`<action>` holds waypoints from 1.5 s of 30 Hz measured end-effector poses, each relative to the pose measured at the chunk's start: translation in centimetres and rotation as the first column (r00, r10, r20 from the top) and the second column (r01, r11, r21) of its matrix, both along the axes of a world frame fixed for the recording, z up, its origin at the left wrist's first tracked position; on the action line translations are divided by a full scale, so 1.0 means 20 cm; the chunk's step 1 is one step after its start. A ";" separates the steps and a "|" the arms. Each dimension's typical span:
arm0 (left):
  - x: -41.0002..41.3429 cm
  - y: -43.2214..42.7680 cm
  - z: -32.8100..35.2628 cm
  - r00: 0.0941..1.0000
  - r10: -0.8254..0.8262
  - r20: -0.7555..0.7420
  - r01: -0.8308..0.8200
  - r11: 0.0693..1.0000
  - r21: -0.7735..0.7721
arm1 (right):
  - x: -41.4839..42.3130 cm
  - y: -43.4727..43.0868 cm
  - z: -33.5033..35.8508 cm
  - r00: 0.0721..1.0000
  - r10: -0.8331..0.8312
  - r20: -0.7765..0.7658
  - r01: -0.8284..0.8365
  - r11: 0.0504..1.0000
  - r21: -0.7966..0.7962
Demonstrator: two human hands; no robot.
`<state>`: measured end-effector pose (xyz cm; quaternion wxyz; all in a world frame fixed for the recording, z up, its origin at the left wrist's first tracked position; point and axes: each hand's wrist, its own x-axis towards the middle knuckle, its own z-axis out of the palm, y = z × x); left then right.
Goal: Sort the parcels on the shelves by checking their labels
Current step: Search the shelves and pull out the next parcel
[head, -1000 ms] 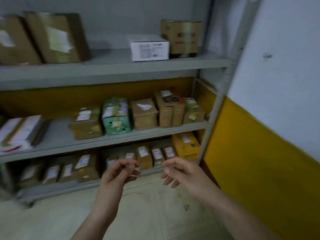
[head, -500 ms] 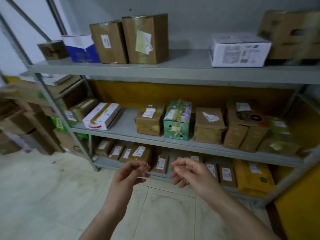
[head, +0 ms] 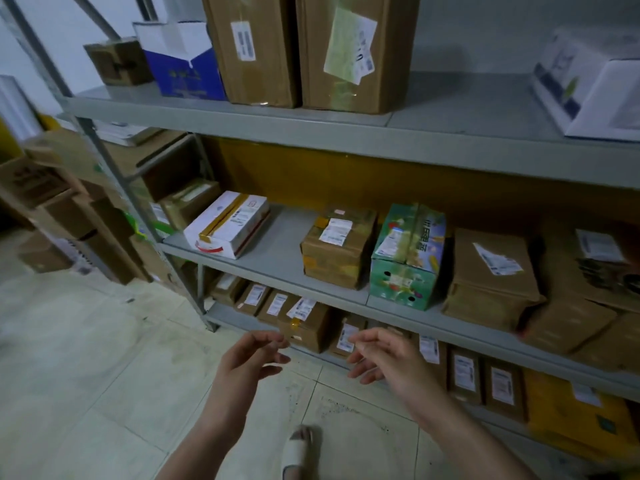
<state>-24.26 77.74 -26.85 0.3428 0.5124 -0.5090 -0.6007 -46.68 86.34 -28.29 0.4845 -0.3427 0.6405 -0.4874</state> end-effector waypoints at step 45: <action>-0.45 -1.69 -0.59 0.792 -0.546 0.274 0.452 0.825 0.338 | -0.12 -1.28 -0.55 0.945 -0.230 -0.234 0.308 0.867 0.391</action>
